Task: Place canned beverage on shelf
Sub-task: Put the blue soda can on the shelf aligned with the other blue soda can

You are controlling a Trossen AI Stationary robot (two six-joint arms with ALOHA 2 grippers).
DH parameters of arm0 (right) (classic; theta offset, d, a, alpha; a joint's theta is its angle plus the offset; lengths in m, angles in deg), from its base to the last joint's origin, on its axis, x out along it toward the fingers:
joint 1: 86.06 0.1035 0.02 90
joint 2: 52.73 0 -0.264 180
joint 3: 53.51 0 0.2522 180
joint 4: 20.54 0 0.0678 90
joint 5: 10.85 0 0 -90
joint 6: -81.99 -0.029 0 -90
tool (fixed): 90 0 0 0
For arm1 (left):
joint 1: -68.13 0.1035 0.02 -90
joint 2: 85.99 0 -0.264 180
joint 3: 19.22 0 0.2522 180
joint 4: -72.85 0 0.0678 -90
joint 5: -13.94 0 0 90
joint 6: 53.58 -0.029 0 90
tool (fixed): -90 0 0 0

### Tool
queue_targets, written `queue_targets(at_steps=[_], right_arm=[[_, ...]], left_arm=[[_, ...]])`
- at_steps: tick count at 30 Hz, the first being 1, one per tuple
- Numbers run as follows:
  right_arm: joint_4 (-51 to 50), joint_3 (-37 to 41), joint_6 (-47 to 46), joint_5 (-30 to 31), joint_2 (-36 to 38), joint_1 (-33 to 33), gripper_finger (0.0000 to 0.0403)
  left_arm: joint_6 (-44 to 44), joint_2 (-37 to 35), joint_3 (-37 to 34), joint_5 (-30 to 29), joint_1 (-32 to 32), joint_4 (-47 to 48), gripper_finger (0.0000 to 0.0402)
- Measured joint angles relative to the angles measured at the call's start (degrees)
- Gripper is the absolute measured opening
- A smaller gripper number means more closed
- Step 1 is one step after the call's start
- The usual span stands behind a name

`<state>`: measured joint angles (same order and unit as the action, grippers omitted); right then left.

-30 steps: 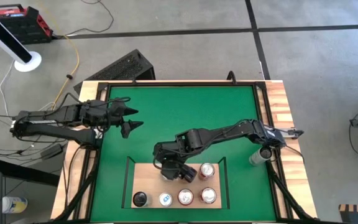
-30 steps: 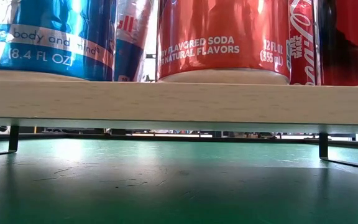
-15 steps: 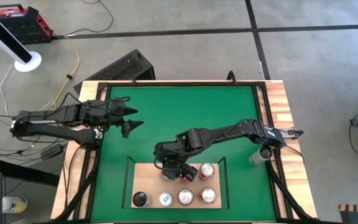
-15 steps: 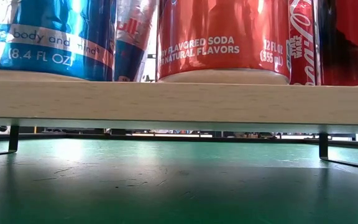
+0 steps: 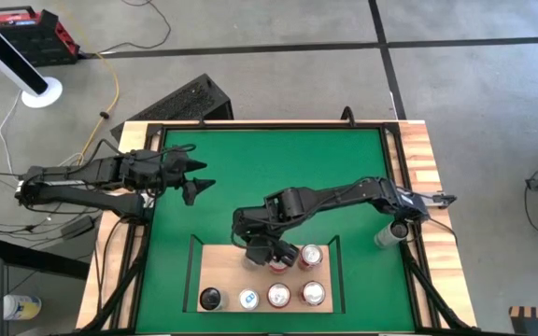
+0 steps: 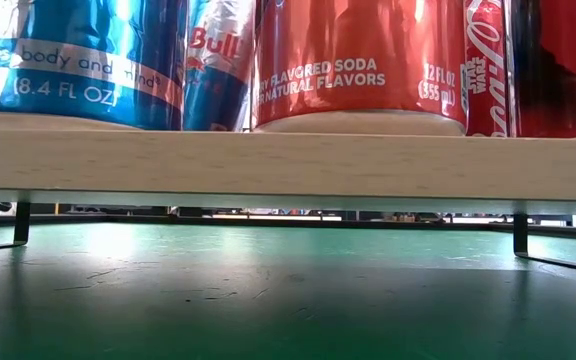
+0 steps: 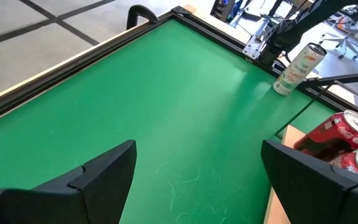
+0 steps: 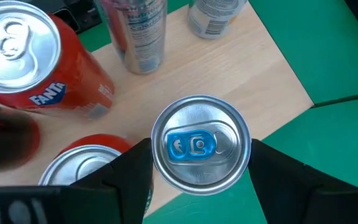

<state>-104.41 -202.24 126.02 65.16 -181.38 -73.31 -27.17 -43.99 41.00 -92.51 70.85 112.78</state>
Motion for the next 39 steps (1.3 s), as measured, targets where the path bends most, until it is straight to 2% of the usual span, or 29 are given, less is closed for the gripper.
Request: queue_targets(at_steps=[5,14,28,39], right_arm=[[-0.45,-0.01,0.21,-0.86,0.01,-0.18,0.0262],[-0.94,-0.01,1.1,-1.22,-0.07,-0.11,0.0297],[-0.98,-0.01,1.05,-1.02,-0.1,-0.05,0.0302],[-0.59,-0.01,1.0,2.54,-0.1,-0.02,0.0302]], left_arm=[[0.0,0.02,0.0,-0.11,0.0,0.0,0.0329],[0.33,0.0,0.0,-0.09,0.0,0.0,0.0329],[0.39,0.01,0.0,-0.07,0.0,0.0,0.0329],[0.28,0.0,0.0,0.05,0.0,0.0,0.0329]])
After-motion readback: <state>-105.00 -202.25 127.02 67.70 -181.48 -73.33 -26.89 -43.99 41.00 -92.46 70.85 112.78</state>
